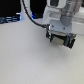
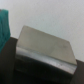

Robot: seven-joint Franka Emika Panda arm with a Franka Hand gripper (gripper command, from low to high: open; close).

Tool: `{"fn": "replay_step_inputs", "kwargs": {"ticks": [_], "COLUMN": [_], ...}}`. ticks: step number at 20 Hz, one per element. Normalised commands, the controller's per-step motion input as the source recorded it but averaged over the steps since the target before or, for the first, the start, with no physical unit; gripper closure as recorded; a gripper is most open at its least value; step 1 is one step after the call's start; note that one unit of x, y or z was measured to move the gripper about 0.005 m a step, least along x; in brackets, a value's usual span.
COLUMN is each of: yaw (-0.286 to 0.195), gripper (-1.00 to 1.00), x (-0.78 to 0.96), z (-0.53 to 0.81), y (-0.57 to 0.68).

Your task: Open the kcup holder, insert the kcup into the holder, and close the kcup holder

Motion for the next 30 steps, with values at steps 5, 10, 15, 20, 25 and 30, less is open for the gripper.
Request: {"fn": "replay_step_inputs", "kwargs": {"ticks": [5,10,15,20,25,30], "yaw": [0.158,0.085,0.080,0.085,0.041,0.010], "gripper": [-1.00,-1.00,-1.00,-1.00,-1.00,-1.00], "x": [-0.30,-0.37,-0.45,-0.63,-0.73,-0.90], "z": [-0.02,0.01,0.03,0.06,0.06,0.00], "y": [0.42,0.60,0.61,0.52,0.61,0.58]}}
